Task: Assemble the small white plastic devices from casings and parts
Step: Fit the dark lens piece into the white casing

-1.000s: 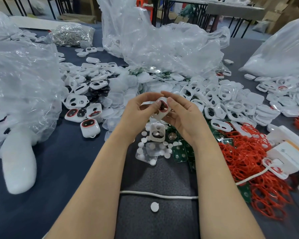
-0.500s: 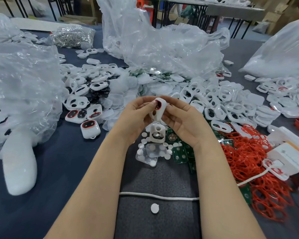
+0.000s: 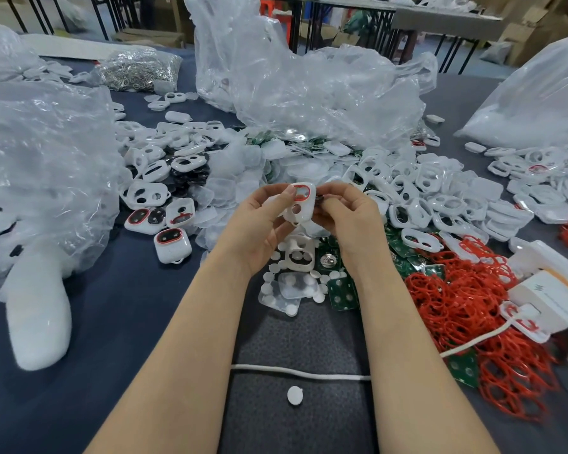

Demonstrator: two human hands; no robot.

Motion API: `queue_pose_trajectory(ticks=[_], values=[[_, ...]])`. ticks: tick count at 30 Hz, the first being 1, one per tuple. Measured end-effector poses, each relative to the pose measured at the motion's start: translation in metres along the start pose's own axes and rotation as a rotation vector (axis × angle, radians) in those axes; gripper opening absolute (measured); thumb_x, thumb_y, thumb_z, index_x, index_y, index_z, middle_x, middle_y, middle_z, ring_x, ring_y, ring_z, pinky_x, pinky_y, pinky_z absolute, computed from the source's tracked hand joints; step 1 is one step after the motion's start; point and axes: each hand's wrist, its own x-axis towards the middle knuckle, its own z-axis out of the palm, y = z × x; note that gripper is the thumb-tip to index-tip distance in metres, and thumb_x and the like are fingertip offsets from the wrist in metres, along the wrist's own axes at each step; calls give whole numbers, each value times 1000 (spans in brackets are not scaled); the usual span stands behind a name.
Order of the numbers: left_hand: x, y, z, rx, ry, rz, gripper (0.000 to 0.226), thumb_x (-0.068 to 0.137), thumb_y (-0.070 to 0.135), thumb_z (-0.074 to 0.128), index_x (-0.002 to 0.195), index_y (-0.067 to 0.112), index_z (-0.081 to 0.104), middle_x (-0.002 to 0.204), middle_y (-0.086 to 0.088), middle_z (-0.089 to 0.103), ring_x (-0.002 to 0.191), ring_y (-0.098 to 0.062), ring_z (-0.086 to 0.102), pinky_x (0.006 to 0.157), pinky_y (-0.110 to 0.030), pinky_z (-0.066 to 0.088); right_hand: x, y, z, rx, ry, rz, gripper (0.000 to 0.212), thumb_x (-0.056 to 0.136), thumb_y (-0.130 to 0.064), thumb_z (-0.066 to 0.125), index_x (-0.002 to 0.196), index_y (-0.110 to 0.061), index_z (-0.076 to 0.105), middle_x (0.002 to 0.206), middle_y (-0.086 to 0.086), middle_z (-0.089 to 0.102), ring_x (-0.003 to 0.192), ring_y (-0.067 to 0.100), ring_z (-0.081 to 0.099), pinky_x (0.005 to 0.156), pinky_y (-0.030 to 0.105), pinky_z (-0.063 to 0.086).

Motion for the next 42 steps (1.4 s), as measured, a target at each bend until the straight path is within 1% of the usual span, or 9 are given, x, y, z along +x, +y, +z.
queue_pose_trajectory(ticks=[3, 7, 13, 17, 21, 27, 35, 38, 42], values=[[1, -3, 1, 115, 17, 105, 3, 92, 13, 61, 90, 15, 61, 74, 3, 71, 66, -9, 65, 58, -19, 54, 1, 0, 1, 2, -18, 24, 26, 92, -3, 49, 79, -15, 69, 76, 4, 71, 76, 21, 67, 77, 36, 56], [2, -6, 0, 305, 59, 225, 2, 91, 16, 64, 92, 17, 63, 87, -1, 70, 82, -19, 64, 81, -41, 54, 0, 4, 1, -54, -19, -14, 7, 92, -8, 58, 91, -14, 61, 90, 11, 68, 83, 25, 68, 76, 36, 56], [1, -6, -1, 320, 63, 242, 6, 89, 21, 67, 93, 17, 64, 92, -5, 71, 88, -24, 65, 89, -50, 51, 0, 2, -1, -6, -59, -17, 17, 93, 2, 53, 92, -10, 65, 88, 8, 70, 82, 20, 69, 78, 33, 58], [1, -8, -1, 343, 74, 285, 3, 90, 21, 66, 91, 20, 64, 89, 0, 70, 80, -15, 65, 77, -37, 54, -1, 2, -2, 124, -106, 56, 19, 97, -7, 49, 96, -7, 68, 89, 7, 73, 82, 19, 70, 75, 30, 58], [0, -10, 1, 389, 63, 350, 4, 90, 18, 66, 94, 17, 64, 85, 5, 70, 70, -1, 65, 62, -17, 50, -2, 3, 2, 52, -85, 24, 11, 93, -17, 60, 97, -9, 67, 93, 11, 71, 89, 27, 68, 87, 42, 55], [-1, -8, 2, 288, 51, 273, 3, 89, 17, 67, 92, 16, 66, 83, 4, 71, 77, -10, 66, 64, -21, 52, -3, 3, 3, 48, -34, 10, 5, 88, -12, 67, 92, -13, 65, 91, 10, 71, 89, 25, 67, 89, 45, 54], [-3, -1, 3, 6, 17, 80, 6, 90, 6, 61, 89, 11, 64, 74, -1, 70, 64, -11, 66, 57, -20, 54, -5, 1, 2, -92, -54, -74, 11, 90, -12, 64, 101, -8, 63, 94, 9, 71, 87, 14, 67, 78, 24, 54], [-5, 2, 4, -94, -7, 14, 8, 90, 4, 60, 88, 10, 64, 70, 0, 71, 60, -9, 66, 57, -18, 54, -6, -2, 5, 92, -69, 47, 5, 90, -10, 63, 94, -9, 64, 89, 8, 71, 83, 19, 67, 79, 30, 56], [-7, 5, 4, -161, -16, -48, 9, 91, 4, 57, 91, 10, 64, 71, -2, 71, 60, -9, 67, 55, -17, 53, -8, -6, 6, 297, -103, 197, 13, 88, -13, 62, 92, -1, 66, 80, 7, 71, 70, 14, 67, 64, 21, 55]])
